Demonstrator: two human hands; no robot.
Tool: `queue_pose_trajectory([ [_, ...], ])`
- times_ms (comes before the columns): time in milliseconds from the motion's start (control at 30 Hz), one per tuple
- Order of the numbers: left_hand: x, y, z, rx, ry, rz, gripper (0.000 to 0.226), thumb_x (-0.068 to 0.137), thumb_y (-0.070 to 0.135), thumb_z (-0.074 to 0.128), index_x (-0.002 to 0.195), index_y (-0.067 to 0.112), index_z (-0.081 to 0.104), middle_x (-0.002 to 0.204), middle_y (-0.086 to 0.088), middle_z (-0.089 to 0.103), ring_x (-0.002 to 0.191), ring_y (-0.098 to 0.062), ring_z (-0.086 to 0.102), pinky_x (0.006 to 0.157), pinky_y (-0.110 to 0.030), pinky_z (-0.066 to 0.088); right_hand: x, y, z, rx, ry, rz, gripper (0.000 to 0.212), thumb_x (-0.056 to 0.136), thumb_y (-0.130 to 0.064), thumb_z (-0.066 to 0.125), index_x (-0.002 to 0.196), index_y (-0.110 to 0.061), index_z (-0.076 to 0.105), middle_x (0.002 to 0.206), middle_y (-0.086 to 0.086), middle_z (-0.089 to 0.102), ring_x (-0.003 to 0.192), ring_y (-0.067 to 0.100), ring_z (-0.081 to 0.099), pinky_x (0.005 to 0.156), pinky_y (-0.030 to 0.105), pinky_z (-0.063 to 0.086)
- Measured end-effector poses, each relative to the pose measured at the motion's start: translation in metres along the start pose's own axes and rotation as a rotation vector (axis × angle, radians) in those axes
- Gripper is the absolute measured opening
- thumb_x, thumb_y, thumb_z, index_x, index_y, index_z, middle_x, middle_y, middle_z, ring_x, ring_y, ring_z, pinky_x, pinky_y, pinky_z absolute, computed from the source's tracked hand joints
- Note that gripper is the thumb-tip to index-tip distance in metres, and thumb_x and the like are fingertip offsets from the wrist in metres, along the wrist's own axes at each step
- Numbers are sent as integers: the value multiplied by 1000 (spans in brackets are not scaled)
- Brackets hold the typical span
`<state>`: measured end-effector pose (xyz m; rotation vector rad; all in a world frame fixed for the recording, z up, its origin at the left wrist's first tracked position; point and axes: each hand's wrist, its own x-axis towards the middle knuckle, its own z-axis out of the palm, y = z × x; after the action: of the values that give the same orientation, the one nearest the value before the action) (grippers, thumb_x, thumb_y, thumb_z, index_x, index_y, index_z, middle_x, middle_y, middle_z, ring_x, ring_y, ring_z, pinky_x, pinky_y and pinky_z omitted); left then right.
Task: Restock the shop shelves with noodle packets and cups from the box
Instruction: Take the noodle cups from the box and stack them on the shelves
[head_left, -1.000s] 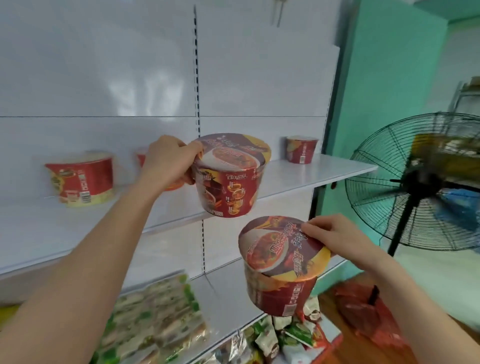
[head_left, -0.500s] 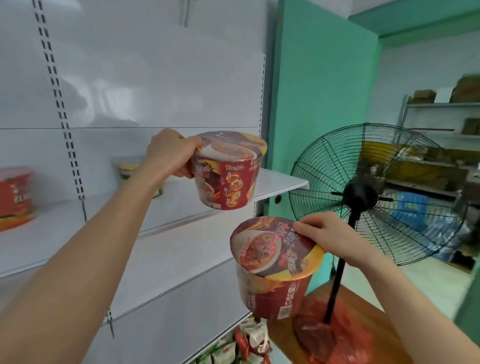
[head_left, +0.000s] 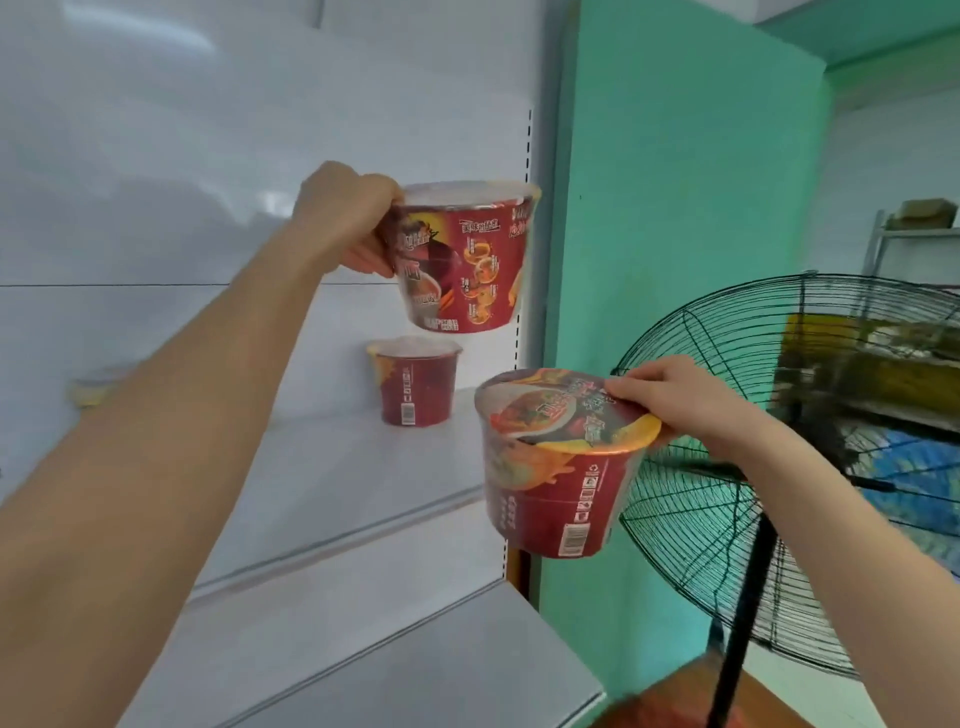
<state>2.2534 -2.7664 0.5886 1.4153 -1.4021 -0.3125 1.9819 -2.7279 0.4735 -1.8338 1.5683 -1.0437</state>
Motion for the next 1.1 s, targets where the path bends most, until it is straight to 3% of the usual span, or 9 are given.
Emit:
queue_pose_trajectory([
  [233,61,2,34,62,83,-48,28,72,22,47,69,0,64,56,-19,66,50,-25,67,50,-22,54,115,25,-14,11,-62,-19,21,92,-25,53,79,-10,60,70,7,63,57,15,59,43,17,50],
  [333,78,-6,46,103,133,-84,31,71,22,47,69,-3,65,58,-21,66,53,-27,67,46,-20,54,161,40,-13,21,-113,-34,23,92,-24,53,86,-5,63,68,8,62,56,17,58,45,20,51],
  [500,92,-19,72,152,226,-180,27,75,20,47,62,0,59,48,-16,64,40,-23,63,42,-20,50,230,59,-9,-6,-183,-47,30,91,-23,55,98,6,62,63,8,59,51,19,59,43,20,52],
  [600,97,-28,87,204,271,-228,29,76,22,47,66,-2,61,53,-18,66,48,-27,66,49,-24,52,264,67,4,12,-234,-58,24,90,-19,57,90,3,63,61,8,58,39,16,59,37,20,51],
  [700,101,-37,103,242,283,-265,31,78,22,47,73,-5,62,60,-20,68,48,-26,65,47,-23,50,294,73,18,25,-282,-53,20,89,-19,58,75,-4,57,59,8,56,31,13,55,34,18,47],
  [833,111,-45,117,284,277,-289,32,78,20,46,75,-7,64,60,-19,67,46,-26,63,44,-22,48,322,76,30,63,-312,-48,20,88,-21,59,82,-2,59,62,9,57,33,16,57,34,19,47],
  [1000,123,-53,127,294,253,-319,30,76,19,46,73,-5,63,58,-18,68,51,-28,66,45,-22,48,347,71,45,51,-335,-68,23,88,-25,60,82,-3,60,64,9,58,50,23,59,37,21,49],
  [1100,130,-57,130,295,241,-339,31,76,19,45,75,-6,64,64,-20,69,59,-32,68,49,-23,50,358,69,57,34,-328,-70,22,88,-25,58,77,-5,58,66,9,59,55,26,62,47,26,54],
])
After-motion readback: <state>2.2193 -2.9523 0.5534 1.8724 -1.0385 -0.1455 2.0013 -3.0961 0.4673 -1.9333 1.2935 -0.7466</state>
